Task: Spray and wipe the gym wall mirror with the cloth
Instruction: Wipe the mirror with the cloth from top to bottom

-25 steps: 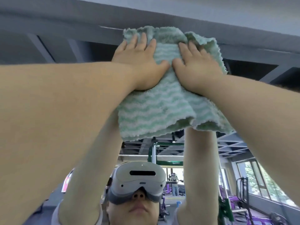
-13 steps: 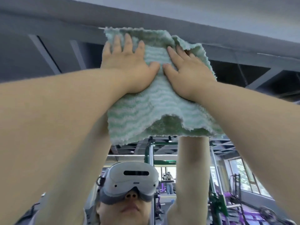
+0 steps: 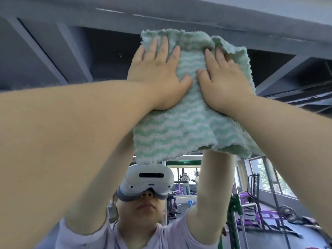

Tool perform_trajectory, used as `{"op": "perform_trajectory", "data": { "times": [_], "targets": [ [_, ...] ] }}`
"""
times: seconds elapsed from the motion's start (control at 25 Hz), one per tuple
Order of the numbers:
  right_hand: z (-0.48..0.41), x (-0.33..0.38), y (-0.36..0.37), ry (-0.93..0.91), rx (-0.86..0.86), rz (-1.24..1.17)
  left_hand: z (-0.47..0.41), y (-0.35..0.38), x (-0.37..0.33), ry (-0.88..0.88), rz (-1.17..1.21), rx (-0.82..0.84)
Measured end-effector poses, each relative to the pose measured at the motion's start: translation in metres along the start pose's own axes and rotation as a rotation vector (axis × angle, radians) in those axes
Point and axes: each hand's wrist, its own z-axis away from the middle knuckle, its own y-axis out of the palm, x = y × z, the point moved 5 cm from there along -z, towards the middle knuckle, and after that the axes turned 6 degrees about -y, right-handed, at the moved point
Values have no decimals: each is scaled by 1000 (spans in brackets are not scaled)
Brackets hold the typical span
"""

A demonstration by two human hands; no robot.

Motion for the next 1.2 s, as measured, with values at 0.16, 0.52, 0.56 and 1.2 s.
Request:
{"op": "perform_trajectory", "data": {
  "times": [0.16,0.52,0.56,1.2],
  "targets": [
    [21,92,16,-34,10,16,42,-8,89,-36,-5,-13],
    [16,262,41,-140,-4,5,112,-22,251,-111,-29,36],
    [20,259,42,-170,3,10,112,-22,251,-119,-38,66],
    [100,-35,13,-35,-13,65,59,14,-60,76,16,-19]
  ]
}}
